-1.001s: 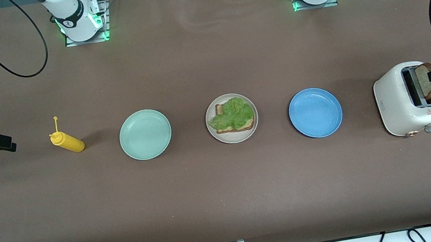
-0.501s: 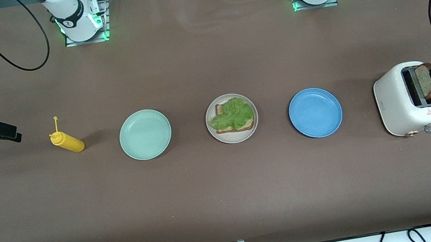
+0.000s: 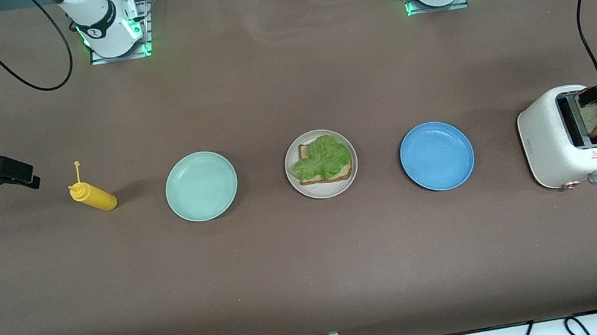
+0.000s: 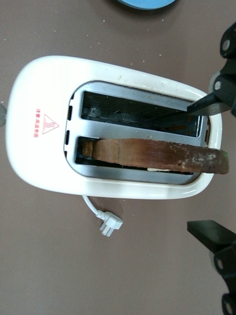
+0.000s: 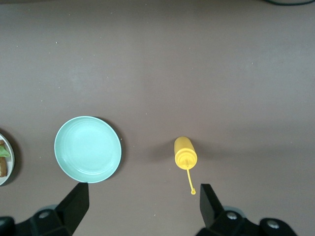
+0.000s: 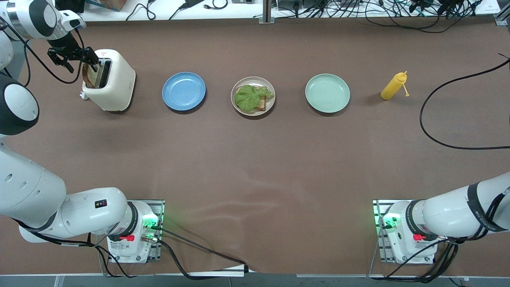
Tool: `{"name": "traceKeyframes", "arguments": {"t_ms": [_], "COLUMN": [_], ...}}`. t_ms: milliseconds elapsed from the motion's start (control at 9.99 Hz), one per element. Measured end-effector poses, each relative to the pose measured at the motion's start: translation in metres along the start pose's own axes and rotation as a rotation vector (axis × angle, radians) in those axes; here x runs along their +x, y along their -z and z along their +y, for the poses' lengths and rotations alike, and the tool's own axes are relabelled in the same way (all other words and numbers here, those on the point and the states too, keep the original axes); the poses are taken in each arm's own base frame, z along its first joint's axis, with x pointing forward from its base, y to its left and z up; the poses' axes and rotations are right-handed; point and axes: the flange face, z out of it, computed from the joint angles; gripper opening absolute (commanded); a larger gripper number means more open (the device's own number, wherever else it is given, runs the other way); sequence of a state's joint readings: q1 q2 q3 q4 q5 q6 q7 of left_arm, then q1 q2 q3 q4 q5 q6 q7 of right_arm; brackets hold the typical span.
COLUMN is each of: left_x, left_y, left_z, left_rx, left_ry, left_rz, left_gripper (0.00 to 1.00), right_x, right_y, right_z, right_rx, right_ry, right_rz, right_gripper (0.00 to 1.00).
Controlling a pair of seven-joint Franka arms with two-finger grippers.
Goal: Make sandwich on beige plate with both arms
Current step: 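Grasp the bread slice and lift it out with the left gripper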
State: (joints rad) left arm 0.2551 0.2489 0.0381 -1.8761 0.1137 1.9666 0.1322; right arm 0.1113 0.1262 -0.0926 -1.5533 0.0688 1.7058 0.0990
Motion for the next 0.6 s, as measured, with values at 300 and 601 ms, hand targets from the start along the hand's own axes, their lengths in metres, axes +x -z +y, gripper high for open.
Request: {"name": "traceKeyframes", "arguments": {"t_ms": [300, 601], "left_x": [-0.003, -0.004], "left_y": [-0.008, -0.009], "left_z": [-0.003, -0.004], "left_rx": [-0.004, -0.005], "left_ry": [-0.009, -0.071], "left_rz": [-0.012, -0.015], "left_gripper": [0.0, 0.0], "right_x": [-0.01, -0.013], "right_y": [0.021, 0.031], "right_z": [0.006, 0.021], "right_rx": [-0.062, -0.065], "right_ry": [-0.009, -0.031], "right_rz": [0.04, 0.055], "right_gripper": [1.0, 1.0]}}
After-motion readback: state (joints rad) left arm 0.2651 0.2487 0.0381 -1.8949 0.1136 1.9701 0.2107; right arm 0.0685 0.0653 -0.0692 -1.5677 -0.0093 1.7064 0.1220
